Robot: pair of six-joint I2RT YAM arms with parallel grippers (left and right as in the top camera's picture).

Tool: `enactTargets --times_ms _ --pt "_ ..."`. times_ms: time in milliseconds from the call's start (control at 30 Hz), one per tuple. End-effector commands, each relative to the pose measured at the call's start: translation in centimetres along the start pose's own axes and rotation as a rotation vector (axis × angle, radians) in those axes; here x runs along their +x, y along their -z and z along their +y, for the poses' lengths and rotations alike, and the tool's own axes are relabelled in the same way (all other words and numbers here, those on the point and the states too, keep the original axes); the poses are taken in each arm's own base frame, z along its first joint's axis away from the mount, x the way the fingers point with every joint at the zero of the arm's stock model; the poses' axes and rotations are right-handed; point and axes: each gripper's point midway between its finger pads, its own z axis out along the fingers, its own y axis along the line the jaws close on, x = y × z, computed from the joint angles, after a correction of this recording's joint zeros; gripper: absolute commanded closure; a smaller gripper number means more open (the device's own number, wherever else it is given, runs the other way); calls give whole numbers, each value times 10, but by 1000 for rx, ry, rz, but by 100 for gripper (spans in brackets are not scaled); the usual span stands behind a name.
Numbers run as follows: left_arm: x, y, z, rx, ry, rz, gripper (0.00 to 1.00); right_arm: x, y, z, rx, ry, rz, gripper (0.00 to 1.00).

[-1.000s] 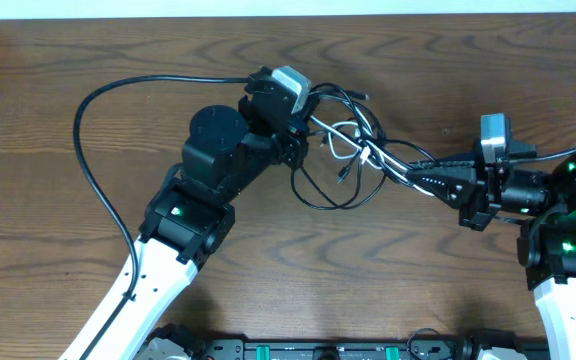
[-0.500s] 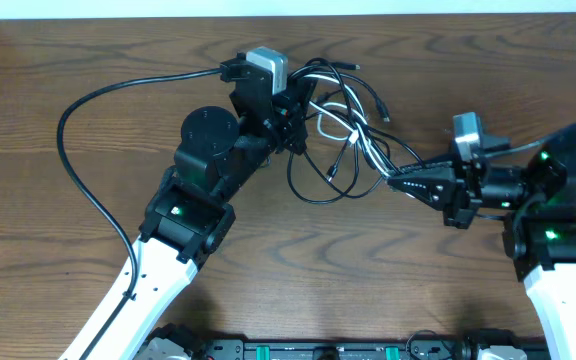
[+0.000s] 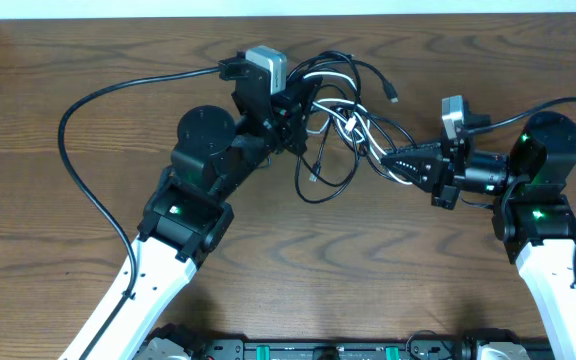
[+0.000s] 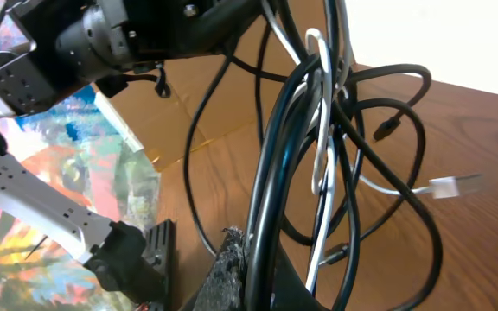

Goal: Untangle cables

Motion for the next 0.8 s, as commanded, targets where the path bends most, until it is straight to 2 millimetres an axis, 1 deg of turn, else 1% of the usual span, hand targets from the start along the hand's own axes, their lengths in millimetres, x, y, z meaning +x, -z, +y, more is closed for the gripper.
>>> enactTargets --times_ms 0,33,100,167,233,333,367,400,433,467,500,533,567,600,667,700,767 --pt "-13 8 -40 217 -9 -25 92 0 -1 -12 72 -26 -6 99" --pt "-18 12 -53 287 -27 -38 92 2 -1 -20 115 -51 -8 99" --pt "-23 18 -71 385 -57 -57 92 9 2 -37 208 -114 -3 99" --pt "-24 20 -73 399 -62 -60 92 16 5 -47 269 -164 7 98" --pt "-23 19 -73 397 -60 -55 92 22 6 -52 301 -198 17 98" --pt "-20 19 -71 391 -53 -39 92 27 6 -52 303 -211 31 93" --pt "-19 18 -71 390 -59 -37 92 28 7 -52 303 -213 32 89" --pt "-17 18 -70 387 -79 -35 92 28 7 -52 303 -212 32 78" --pt "-16 18 -70 385 -83 -32 92 27 6 -52 303 -211 31 70" --pt "-15 18 -70 384 -85 -28 93 27 6 -52 302 -209 30 60" --pt "-14 18 -69 382 -86 -24 92 26 6 -51 296 -205 29 46" --pt "-13 17 -69 381 -84 -20 92 25 6 -49 285 -196 26 38" --pt "-12 17 -68 379 -82 -16 92 24 5 -48 278 -190 25 36" --pt "-10 17 -67 376 -89 -6 92 20 4 -44 253 -169 19 26" --pt "-2 16 -64 365 -131 16 92 13 1 -32 183 -119 10 1" --pt "1 16 -63 361 -148 26 92 8 0 -25 141 -84 5 1" --pt "7 15 -61 355 -173 44 92 3 -1 -17 95 -39 0 1"
